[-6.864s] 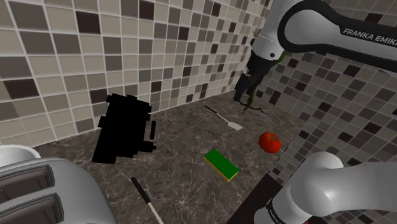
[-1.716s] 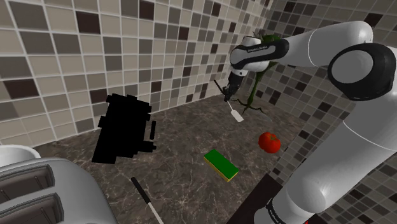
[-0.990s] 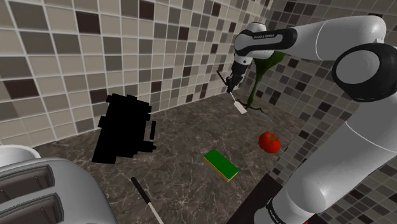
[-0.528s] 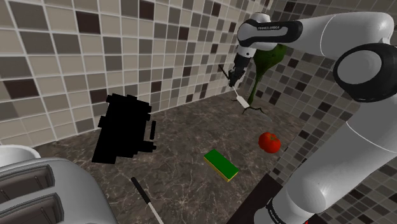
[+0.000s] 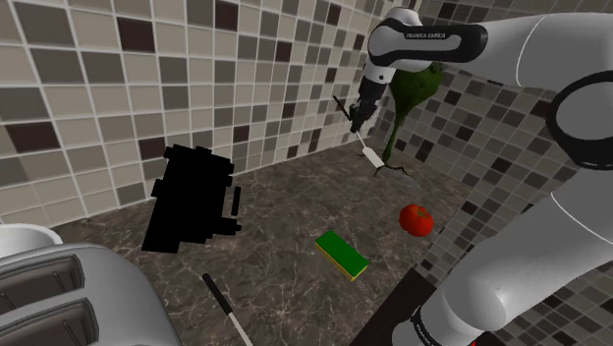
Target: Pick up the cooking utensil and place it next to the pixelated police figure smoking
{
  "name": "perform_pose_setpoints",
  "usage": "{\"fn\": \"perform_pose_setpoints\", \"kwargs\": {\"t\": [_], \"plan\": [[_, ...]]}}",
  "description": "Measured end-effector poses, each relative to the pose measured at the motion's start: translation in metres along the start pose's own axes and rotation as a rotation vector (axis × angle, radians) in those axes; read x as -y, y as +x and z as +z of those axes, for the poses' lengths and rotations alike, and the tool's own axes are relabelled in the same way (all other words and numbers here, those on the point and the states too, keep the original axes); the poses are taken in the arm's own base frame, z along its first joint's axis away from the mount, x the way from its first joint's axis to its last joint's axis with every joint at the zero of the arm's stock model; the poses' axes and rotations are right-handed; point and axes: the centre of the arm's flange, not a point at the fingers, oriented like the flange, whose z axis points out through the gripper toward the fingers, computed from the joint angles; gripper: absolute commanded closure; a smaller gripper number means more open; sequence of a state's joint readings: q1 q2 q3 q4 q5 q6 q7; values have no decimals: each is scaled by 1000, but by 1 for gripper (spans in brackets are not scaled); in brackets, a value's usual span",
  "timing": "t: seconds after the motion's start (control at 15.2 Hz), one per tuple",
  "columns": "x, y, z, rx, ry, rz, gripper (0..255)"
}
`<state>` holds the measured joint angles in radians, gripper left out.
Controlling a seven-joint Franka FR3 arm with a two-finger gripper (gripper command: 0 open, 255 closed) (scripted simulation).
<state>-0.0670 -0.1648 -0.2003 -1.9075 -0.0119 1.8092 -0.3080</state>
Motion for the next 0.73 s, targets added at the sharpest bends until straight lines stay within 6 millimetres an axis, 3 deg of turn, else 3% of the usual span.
{"fn": "perform_pose_setpoints", "kwargs": {"t": [0.73], "plan": [[142,-36,1,0,0,-1,255]]}}
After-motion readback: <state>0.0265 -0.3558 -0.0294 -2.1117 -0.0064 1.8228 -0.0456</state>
